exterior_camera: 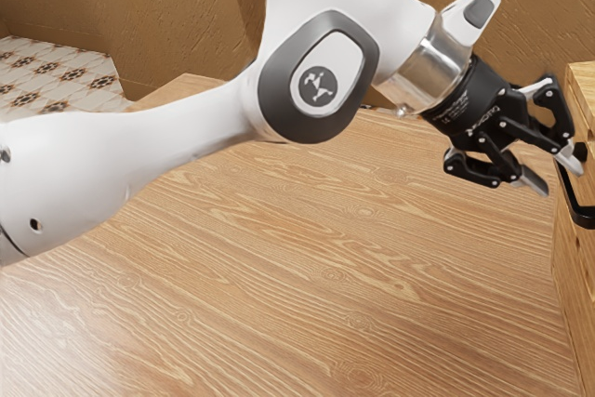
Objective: Pull the drawer handle with one arm to open the drawer
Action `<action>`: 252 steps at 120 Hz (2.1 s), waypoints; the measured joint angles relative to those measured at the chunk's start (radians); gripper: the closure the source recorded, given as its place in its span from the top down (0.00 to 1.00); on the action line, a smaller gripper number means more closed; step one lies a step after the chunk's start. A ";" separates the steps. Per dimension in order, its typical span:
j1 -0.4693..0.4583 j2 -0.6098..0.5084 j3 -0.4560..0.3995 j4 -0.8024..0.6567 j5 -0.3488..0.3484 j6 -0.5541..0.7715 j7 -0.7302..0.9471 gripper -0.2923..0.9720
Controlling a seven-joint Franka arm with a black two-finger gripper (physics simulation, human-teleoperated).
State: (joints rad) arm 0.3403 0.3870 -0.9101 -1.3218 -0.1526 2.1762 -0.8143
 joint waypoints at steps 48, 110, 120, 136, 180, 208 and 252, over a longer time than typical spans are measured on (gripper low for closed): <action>0.012 0.000 0.002 -0.016 0.002 0.002 -0.007 0.22; 0.091 -0.110 0.002 -0.106 -0.034 -0.002 -0.030 0.19; 0.097 -0.123 0.003 -0.118 -0.047 -0.002 -0.033 0.20; 0.095 -0.151 0.003 -0.141 -0.071 -0.001 -0.036 0.19; 0.095 -0.198 0.004 -0.177 -0.113 0.000 -0.043 0.19; 0.109 -0.231 0.003 -0.209 -0.139 0.000 -0.045 0.20; 0.185 -0.360 0.003 -0.299 -0.216 -0.001 -0.045 0.21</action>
State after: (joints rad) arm 0.5256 0.0274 -0.9072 -1.6212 -0.3688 2.1752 -0.8589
